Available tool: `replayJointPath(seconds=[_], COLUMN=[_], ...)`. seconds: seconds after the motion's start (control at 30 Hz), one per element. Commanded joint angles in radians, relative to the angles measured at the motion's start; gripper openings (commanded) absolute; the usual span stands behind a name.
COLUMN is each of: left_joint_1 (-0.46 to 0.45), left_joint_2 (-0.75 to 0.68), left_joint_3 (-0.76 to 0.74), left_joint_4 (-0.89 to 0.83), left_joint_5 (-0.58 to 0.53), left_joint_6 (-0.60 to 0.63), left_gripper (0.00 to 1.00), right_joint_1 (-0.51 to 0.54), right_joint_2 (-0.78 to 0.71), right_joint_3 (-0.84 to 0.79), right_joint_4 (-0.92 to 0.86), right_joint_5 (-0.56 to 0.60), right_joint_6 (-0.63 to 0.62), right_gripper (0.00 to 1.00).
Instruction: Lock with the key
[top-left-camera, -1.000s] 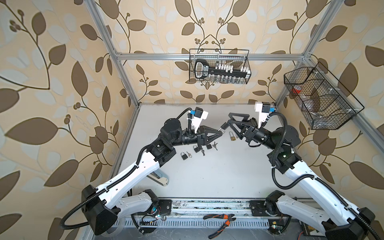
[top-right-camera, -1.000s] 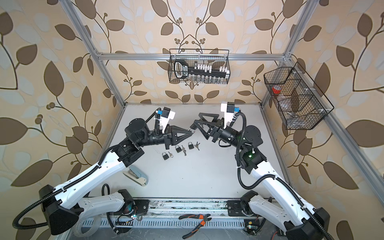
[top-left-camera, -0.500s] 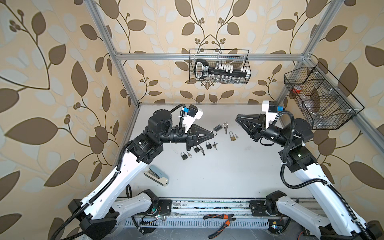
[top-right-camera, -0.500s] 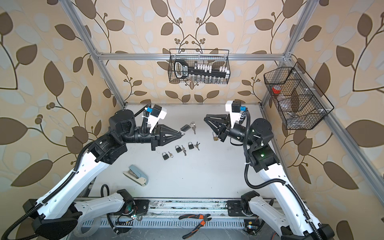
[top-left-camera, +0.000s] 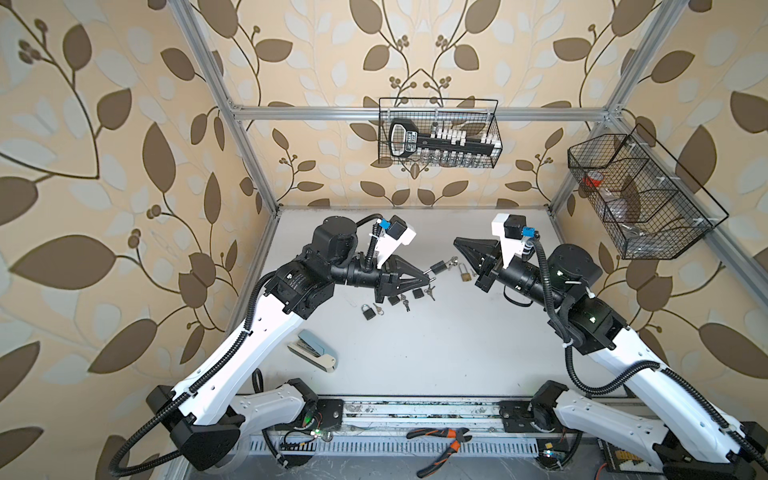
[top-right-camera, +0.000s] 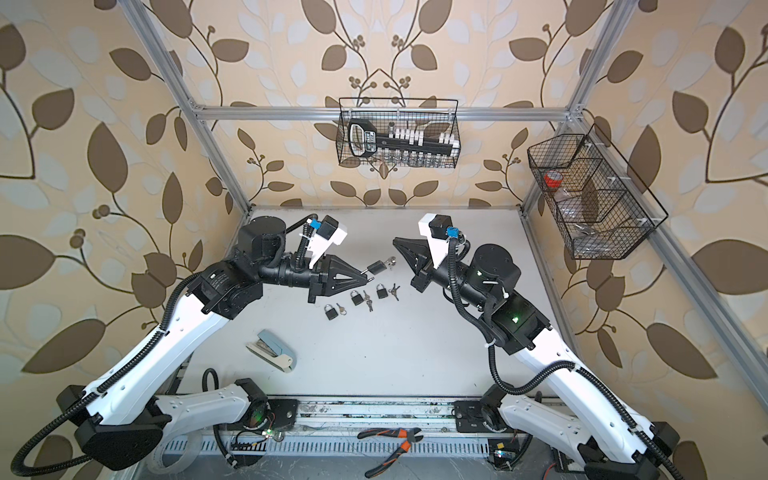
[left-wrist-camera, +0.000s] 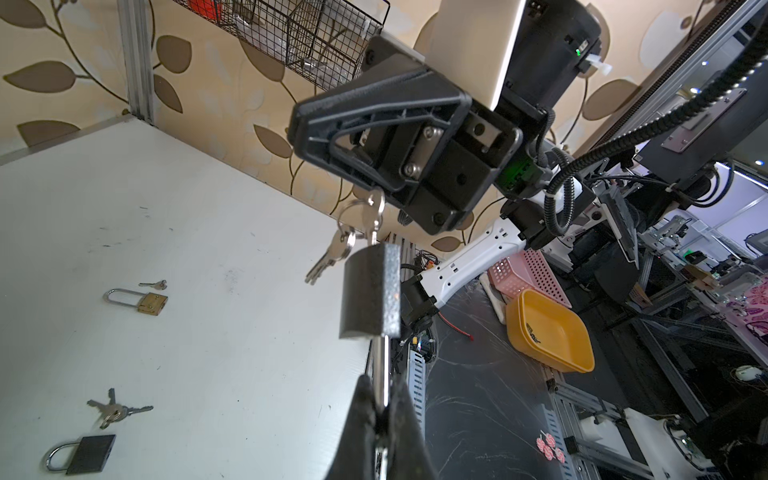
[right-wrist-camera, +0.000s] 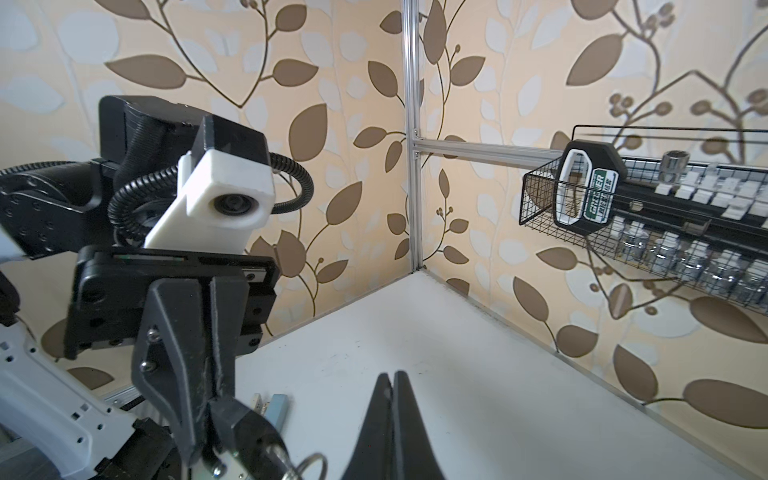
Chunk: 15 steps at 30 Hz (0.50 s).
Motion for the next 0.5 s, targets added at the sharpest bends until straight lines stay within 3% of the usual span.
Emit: replayJointPath(seconds=[0.0,0.23,0.47], left_joint_1=[0.002,0.002,0.002], left_joint_2=[-0.010,0.003,0.005], left_joint_3=[0.039,0.034,0.026], left_joint_4=[0.038,0.059,0.085], left_joint_5=[0.019,0.009,0.001], left_joint_6=[0.024,0.011,-0.009], left_gripper=[0.00,0.00,0.00], right_joint_1=[0.040,0.138,0.178], right_joint_2=[-0.014,-0.012,-0.023], right_joint_3=[0.018,0.001,-0.017], right_joint_4=[-0.022,-0.017,-0.040], right_joint_5=[0.089,0.078,0.169], right_joint_6=[-0.071,-0.130,-0.174], right_gripper=[0.04,0.03,0.03])
